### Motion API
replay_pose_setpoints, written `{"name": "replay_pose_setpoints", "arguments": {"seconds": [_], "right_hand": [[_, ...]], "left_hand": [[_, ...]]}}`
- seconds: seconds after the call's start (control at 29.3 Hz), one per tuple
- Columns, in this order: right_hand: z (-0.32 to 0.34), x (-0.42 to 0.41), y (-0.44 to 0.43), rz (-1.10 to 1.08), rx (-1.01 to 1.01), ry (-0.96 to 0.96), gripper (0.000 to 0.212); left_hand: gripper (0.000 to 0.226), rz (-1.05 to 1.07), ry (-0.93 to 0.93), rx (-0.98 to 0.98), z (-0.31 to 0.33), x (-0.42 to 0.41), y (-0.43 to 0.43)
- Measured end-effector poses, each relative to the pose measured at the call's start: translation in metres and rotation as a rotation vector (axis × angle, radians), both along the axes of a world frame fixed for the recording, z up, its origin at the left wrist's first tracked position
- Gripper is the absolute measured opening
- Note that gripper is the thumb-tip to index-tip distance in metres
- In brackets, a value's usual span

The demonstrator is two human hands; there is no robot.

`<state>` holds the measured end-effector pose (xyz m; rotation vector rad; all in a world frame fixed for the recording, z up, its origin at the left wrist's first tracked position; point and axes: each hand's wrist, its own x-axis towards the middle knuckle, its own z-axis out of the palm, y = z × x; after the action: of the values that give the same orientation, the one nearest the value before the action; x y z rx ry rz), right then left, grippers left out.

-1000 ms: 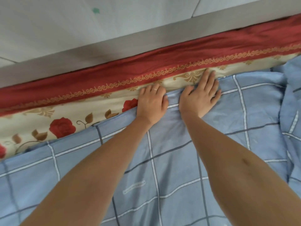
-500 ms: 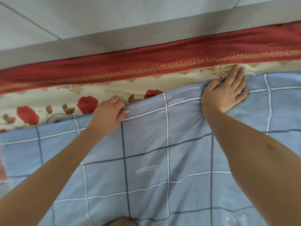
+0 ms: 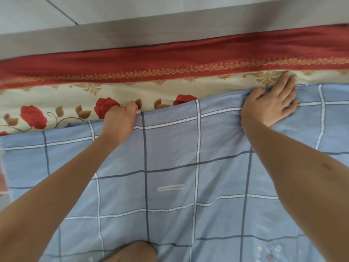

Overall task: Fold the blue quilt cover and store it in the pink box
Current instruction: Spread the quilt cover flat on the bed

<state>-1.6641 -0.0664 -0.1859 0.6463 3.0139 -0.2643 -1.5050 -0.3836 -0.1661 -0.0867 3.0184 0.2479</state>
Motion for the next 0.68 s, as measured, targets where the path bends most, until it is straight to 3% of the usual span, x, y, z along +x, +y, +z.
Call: {"name": "replay_pose_setpoints", "arguments": {"seconds": [0.1,0.21,0.27,0.38,0.44,0.68], "right_hand": [[-0.002,0.000,0.001,0.001,0.012,0.002,0.070],[-0.003,0.002,0.001,0.002,0.017,-0.005,0.070],[-0.002,0.002,0.001,0.009,0.005,-0.011,0.069],[0.000,0.002,0.001,0.003,-0.008,-0.010,0.068],[-0.001,0.002,0.001,0.001,-0.007,0.011,0.068],[-0.006,0.001,0.005,0.051,-0.021,-0.024,0.075]], "left_hand": [[0.028,0.024,0.052,-0.087,-0.012,0.002,0.006],[0.024,0.366,0.031,-0.109,-0.004,0.010,0.025],[0.021,0.451,0.144,0.020,0.011,0.020,0.055],[0.036,0.053,0.077,0.189,0.017,0.039,0.124],[0.048,-0.138,-0.023,0.105,-0.001,0.042,0.150],[0.064,-0.185,-0.008,-0.014,-0.028,0.040,0.151]]}}
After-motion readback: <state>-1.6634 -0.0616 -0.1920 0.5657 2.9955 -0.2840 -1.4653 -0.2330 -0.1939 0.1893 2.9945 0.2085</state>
